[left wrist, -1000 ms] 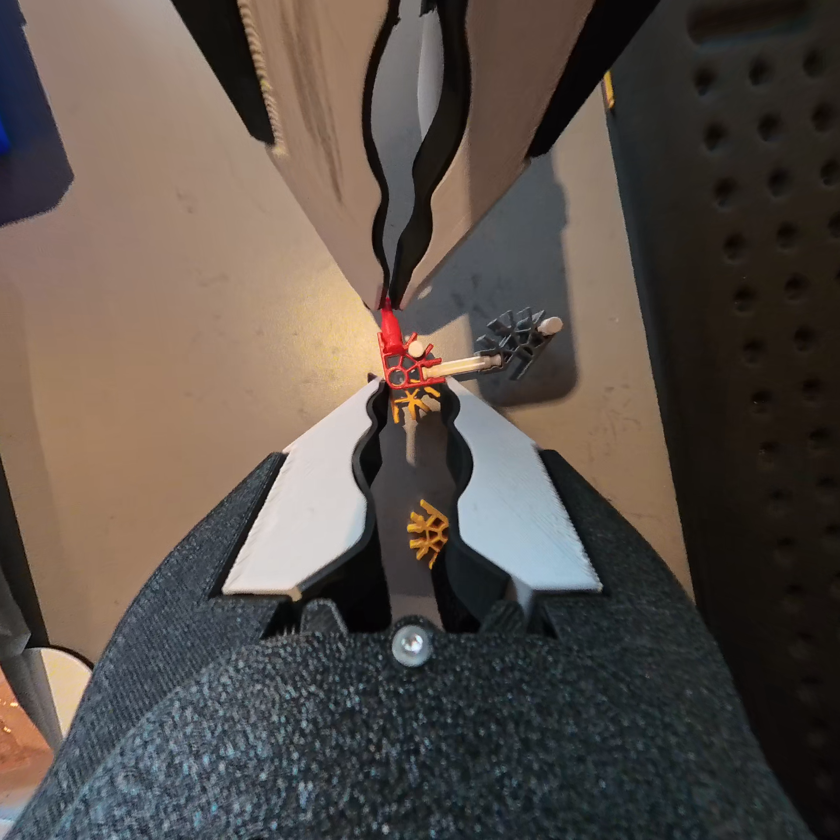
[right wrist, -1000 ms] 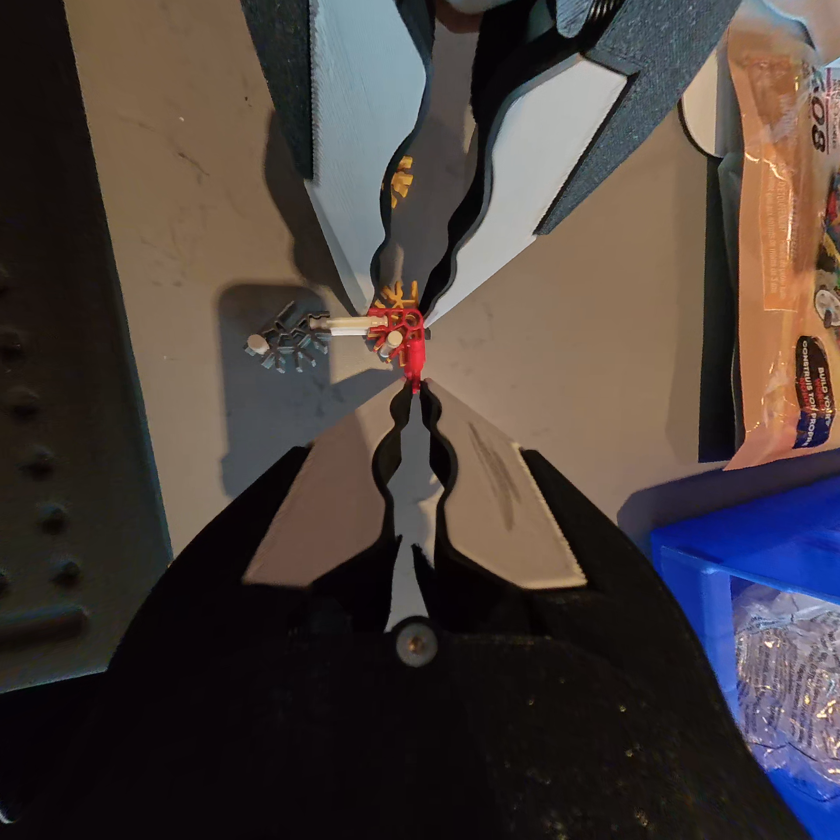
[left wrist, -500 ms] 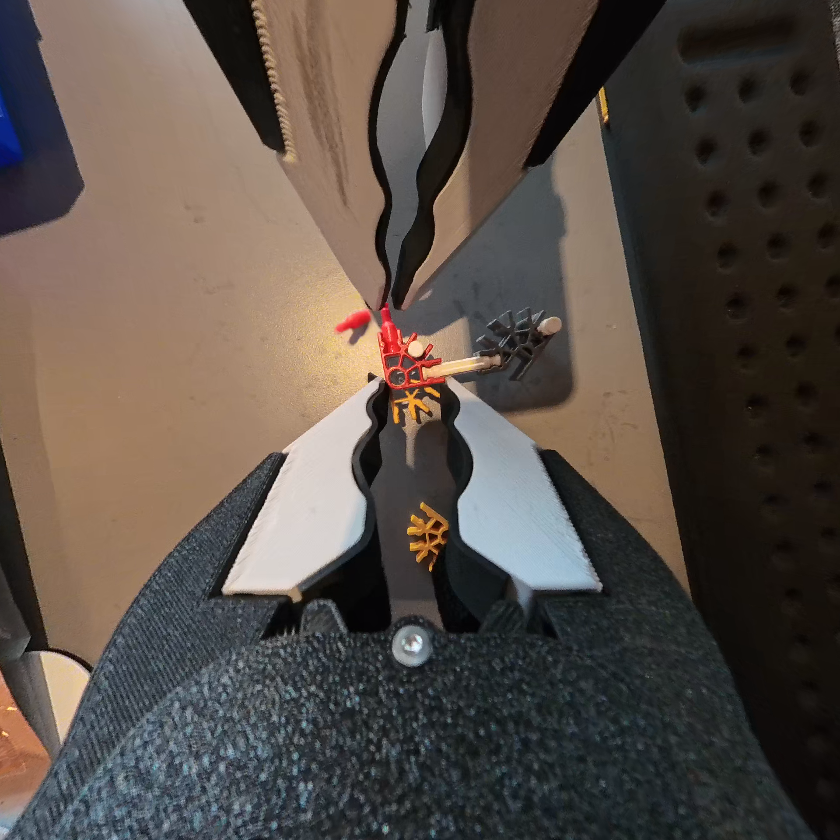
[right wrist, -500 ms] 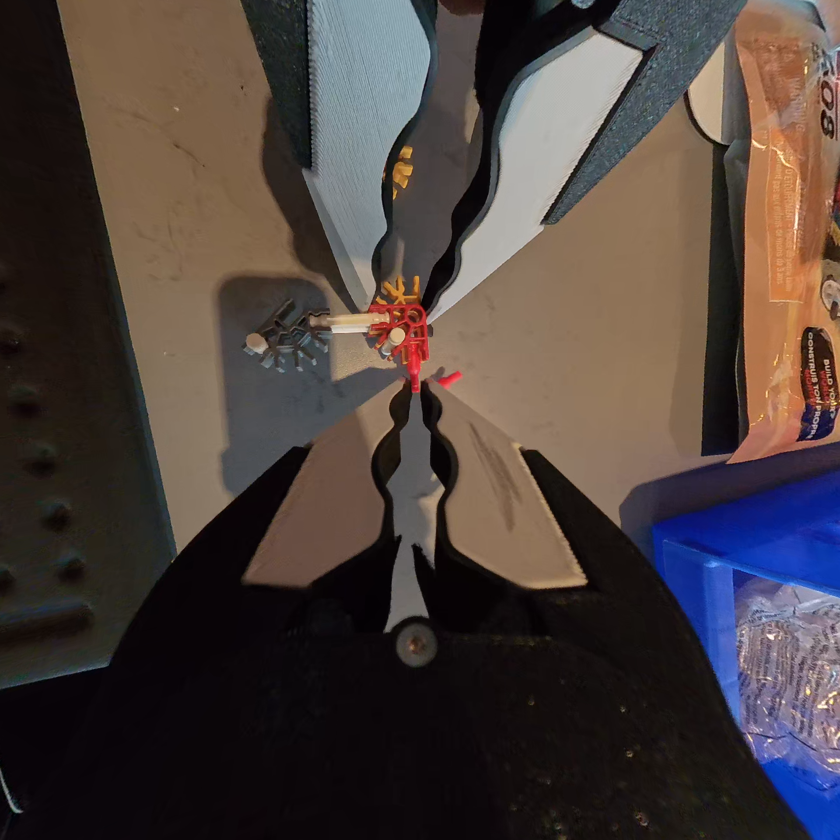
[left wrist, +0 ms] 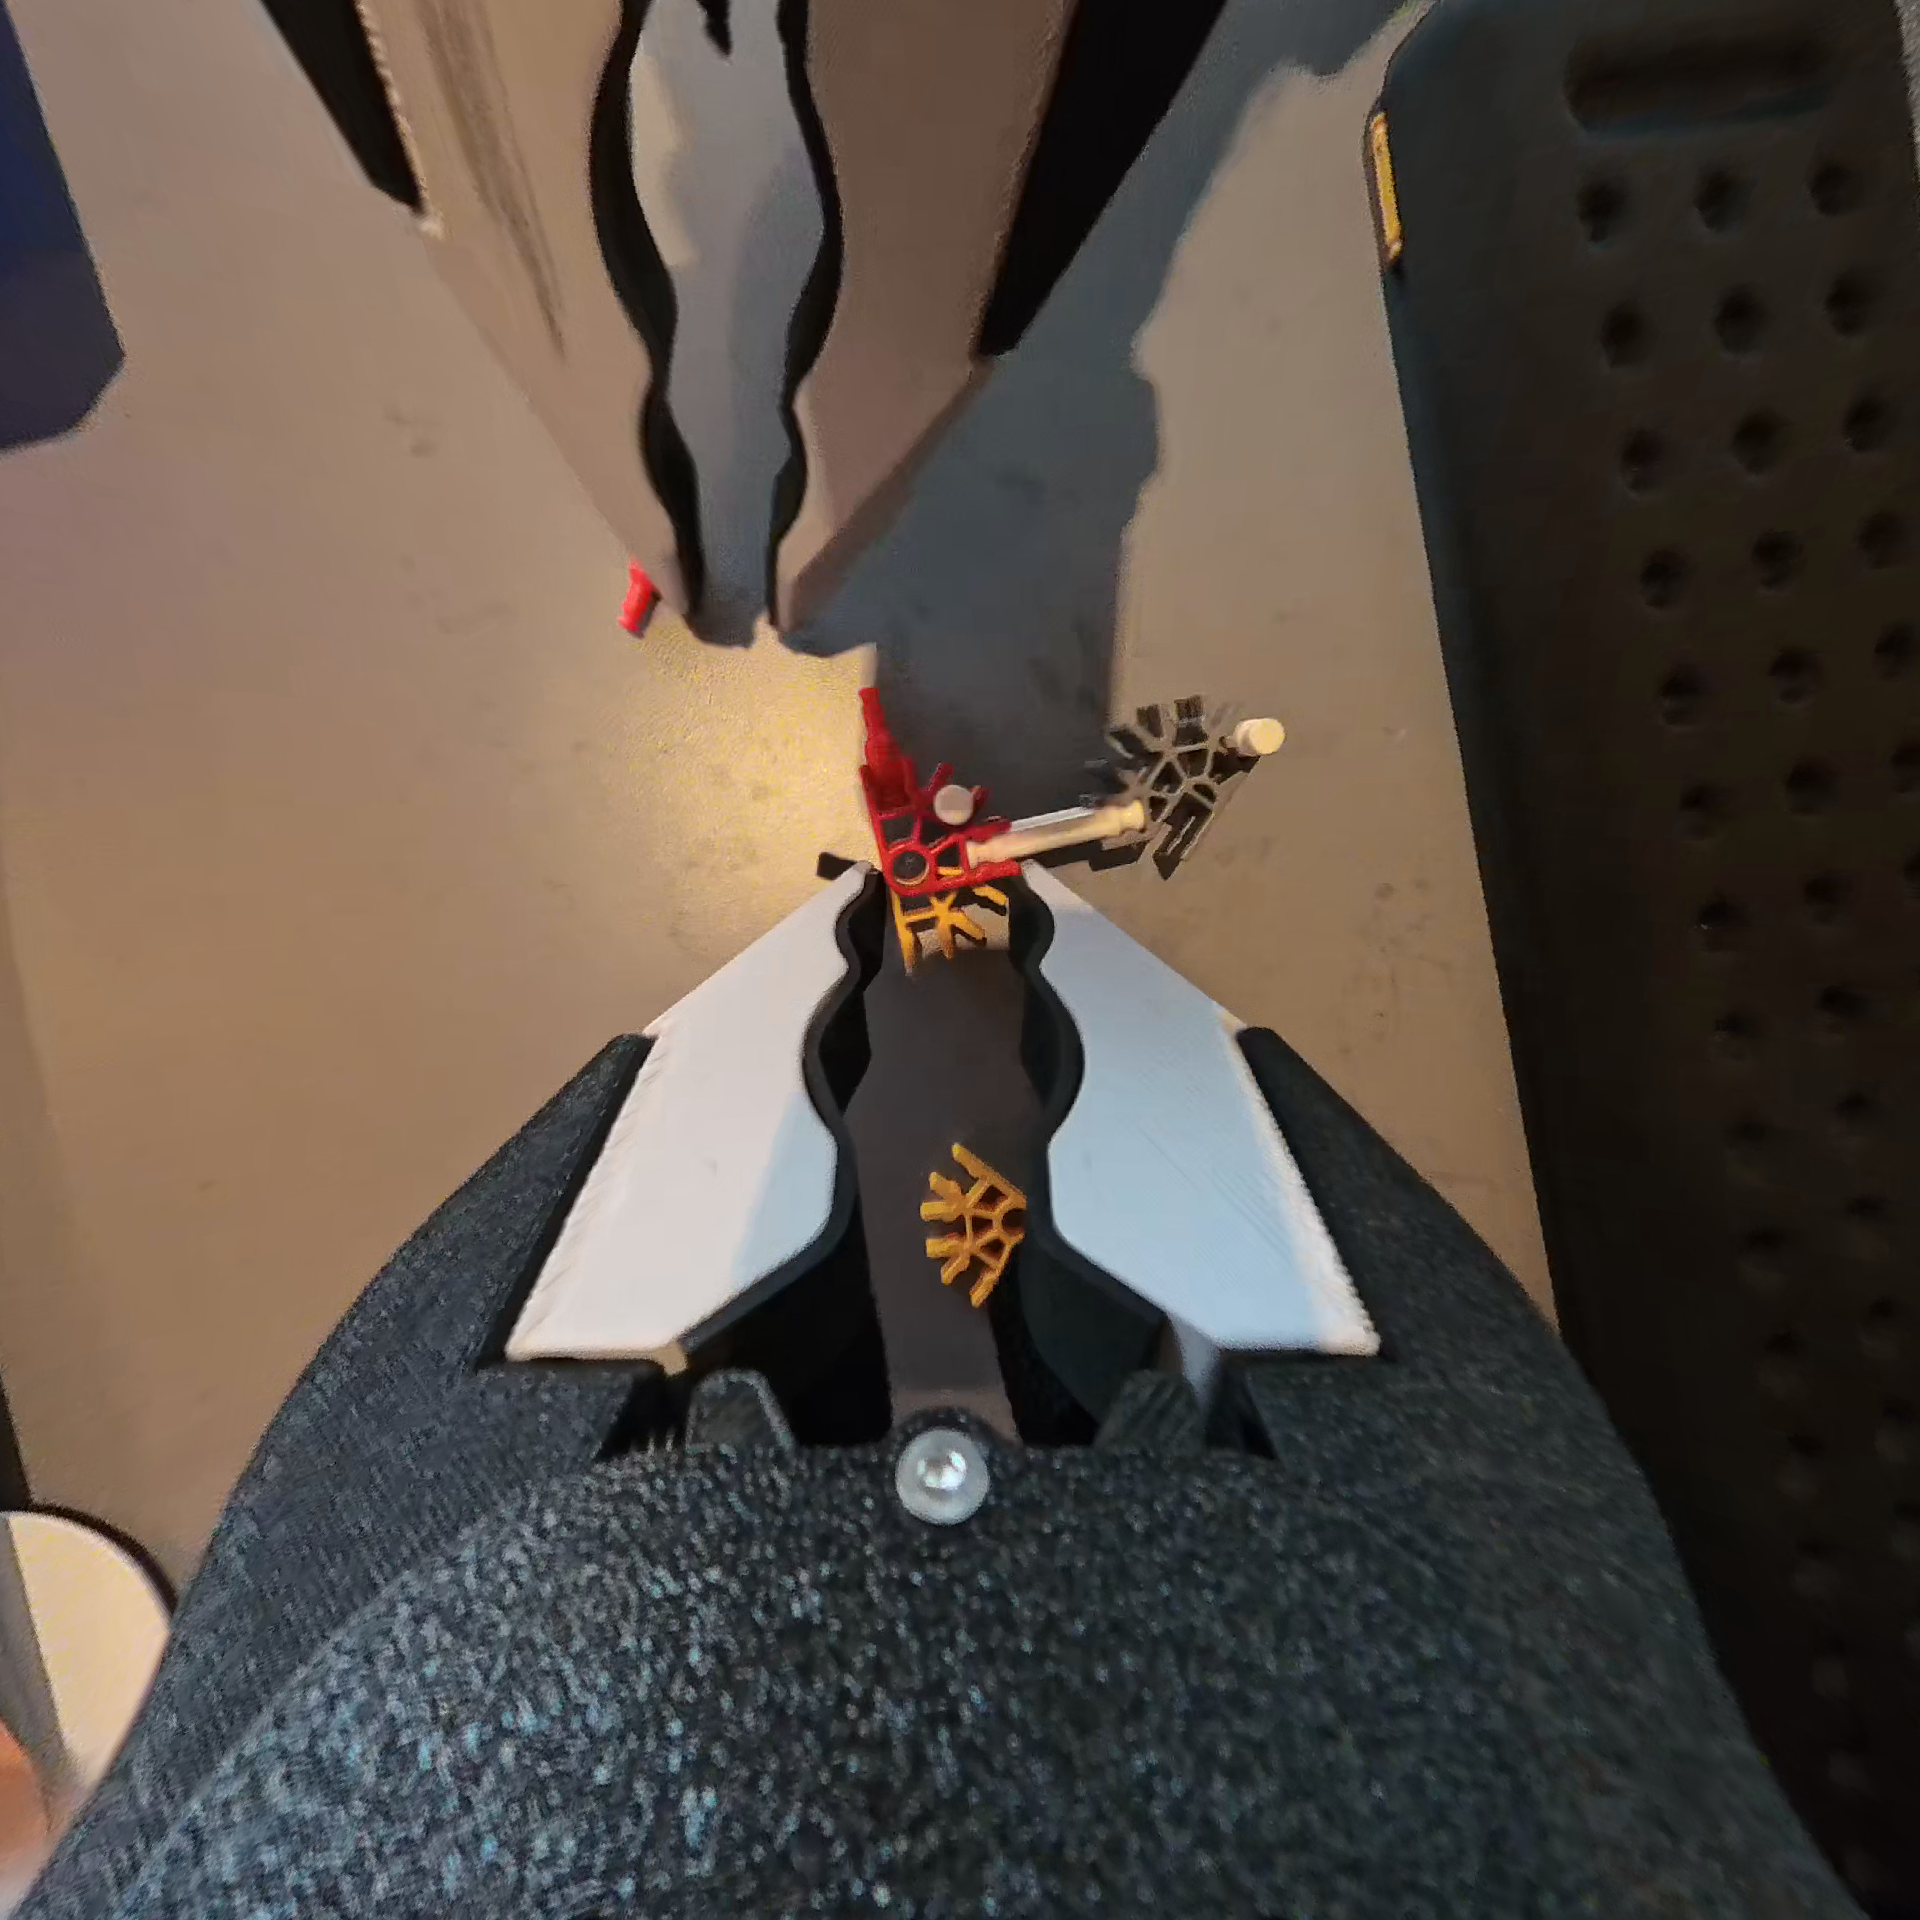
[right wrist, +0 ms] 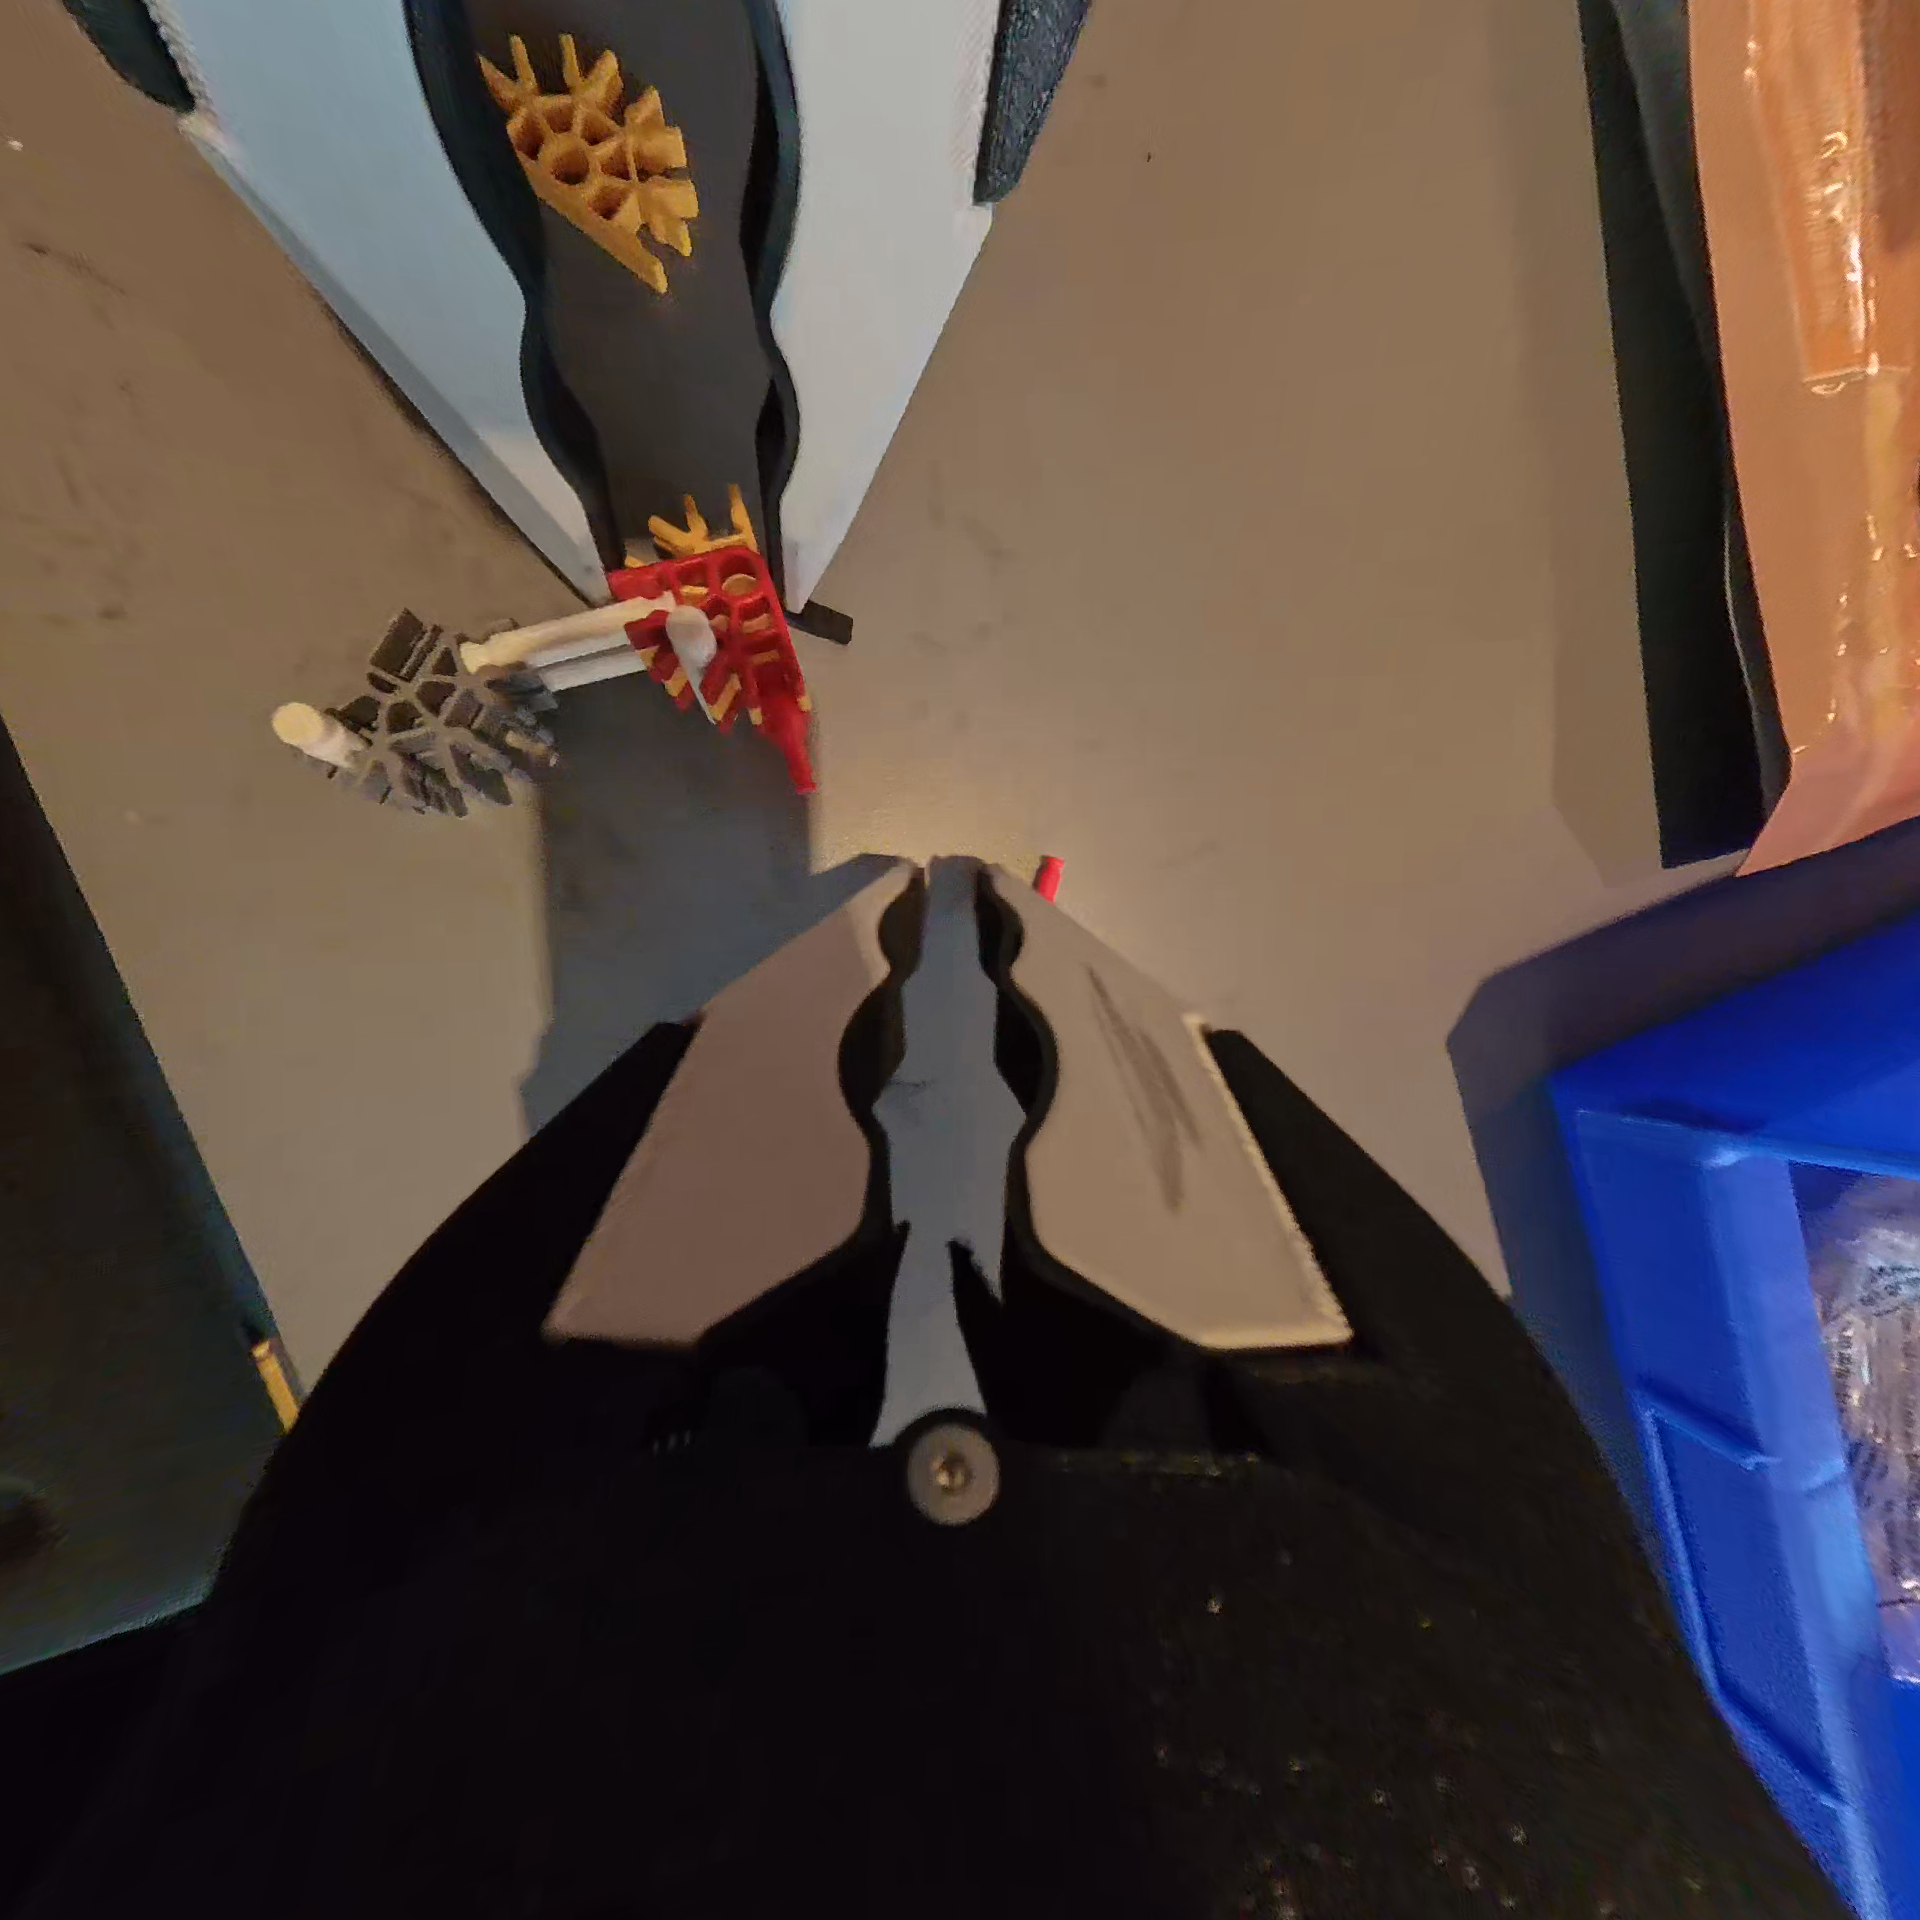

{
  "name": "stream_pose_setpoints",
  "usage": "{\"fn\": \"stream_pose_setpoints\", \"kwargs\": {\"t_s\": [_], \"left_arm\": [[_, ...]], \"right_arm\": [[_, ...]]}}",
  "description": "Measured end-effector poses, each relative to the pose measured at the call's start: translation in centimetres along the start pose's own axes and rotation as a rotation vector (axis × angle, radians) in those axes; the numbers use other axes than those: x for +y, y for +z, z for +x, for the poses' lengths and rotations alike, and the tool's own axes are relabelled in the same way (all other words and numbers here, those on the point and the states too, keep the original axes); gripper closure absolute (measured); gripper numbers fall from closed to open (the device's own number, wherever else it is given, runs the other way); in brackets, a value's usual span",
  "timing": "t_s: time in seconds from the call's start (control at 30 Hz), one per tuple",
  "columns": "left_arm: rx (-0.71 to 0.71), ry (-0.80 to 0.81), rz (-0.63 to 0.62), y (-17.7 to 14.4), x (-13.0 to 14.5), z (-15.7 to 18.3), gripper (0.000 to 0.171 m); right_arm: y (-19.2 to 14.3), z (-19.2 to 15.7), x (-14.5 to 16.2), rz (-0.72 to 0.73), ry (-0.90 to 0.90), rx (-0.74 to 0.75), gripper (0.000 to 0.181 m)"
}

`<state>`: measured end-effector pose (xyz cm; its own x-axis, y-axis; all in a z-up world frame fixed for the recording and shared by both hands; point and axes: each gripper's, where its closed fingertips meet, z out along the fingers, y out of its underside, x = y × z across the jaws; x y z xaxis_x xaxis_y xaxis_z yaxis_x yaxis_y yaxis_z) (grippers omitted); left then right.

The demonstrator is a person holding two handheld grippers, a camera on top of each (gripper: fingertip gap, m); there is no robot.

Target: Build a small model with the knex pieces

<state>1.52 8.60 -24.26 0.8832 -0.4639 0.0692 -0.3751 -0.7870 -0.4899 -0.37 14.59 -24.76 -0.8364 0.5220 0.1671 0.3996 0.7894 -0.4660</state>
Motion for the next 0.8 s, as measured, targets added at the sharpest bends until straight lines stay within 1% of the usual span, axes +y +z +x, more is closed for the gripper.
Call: {"fn": "stream_pose_setpoints", "kwargs": {"t_s": [0.03,0.1,0.2,0.27,0.33,0.37,0.43,0.5,0.57,0.67,0.7,0.8], "left_arm": [[0.003,-0.004,0.000,0.1,0.0,0.0,0.150],[0.004,-0.006,-0.008,0.2,0.2,-0.1,0.148],[-0.002,-0.013,-0.011,0.2,0.3,-0.2,0.145],[0.006,-0.024,-0.009,0.0,0.4,-0.1,0.143],[0.022,-0.033,-0.021,0.1,0.7,0.1,0.139],[0.032,-0.038,-0.024,0.1,0.9,0.2,0.139],[0.044,-0.047,-0.010,0.2,0.9,0.3,0.140],[0.042,-0.047,-0.007,0.2,0.9,0.2,0.142],[0.039,-0.050,-0.004,0.2,0.9,0.1,0.149],[0.036,-0.043,-0.004,0.2,0.9,0.0,0.150],[0.031,-0.039,-0.004,0.2,0.8,0.0,0.150],[0.030,-0.038,-0.007,0.2,0.8,0.0,0.150]], "right_arm": [[0.0,0.0,0.1,0.006,0.004,-0.004,0.178],[-0.1,-0.1,0.1,0.019,0.016,-0.010,0.181],[-0.4,0.5,0.1,0.039,0.036,0.018,0.179],[-0.6,1.7,0.4,0.037,0.096,0.054,0.161],[-0.6,2.8,1.5,-0.001,0.130,0.094,0.150],[-0.4,3.0,2.0,-0.014,0.144,0.090,0.148],[-0.2,2.7,1.8,0.016,0.171,0.053,0.148],[-0.1,2.4,1.7,0.033,0.200,0.023,0.155],[-0.1,2.0,1.7,0.046,0.225,-0.006,0.163],[-0.2,1.2,1.5,0.059,0.216,-0.048,0.161],[-0.3,1.2,1.5,0.060,0.203,-0.043,0.161],[-0.9,2.8,1.6,0.069,0.182,0.035,0.161]]}}
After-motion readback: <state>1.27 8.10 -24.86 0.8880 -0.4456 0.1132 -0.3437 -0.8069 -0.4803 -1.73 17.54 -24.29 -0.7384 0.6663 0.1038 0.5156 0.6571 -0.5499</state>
